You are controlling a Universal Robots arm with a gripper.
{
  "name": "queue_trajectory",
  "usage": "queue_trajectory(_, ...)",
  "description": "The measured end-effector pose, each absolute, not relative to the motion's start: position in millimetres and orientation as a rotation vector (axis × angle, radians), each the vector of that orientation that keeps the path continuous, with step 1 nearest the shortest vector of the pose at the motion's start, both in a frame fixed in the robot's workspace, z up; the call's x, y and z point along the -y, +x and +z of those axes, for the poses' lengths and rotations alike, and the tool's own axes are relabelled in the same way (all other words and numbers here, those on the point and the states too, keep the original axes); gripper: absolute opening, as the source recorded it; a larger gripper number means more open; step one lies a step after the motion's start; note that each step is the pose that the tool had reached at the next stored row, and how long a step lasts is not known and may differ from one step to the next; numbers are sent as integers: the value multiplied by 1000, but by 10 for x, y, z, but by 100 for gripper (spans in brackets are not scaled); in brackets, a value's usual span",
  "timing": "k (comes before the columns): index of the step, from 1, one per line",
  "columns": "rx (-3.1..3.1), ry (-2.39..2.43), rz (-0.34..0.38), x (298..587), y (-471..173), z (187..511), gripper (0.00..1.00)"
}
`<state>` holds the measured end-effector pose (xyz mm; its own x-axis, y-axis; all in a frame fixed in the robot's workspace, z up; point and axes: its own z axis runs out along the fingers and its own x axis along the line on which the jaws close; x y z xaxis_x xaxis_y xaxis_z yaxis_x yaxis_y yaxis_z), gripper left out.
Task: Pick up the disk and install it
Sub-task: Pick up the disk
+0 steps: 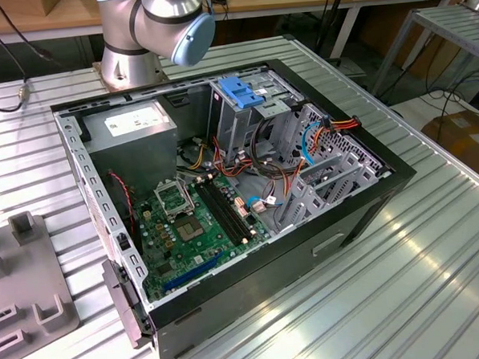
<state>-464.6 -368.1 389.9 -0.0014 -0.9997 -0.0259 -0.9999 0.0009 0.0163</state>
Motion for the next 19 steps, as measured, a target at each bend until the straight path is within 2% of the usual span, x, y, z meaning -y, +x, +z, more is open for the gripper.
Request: queue_trajectory(19, -2219, -2217, 51, 3681, -4646, 4233, 37)
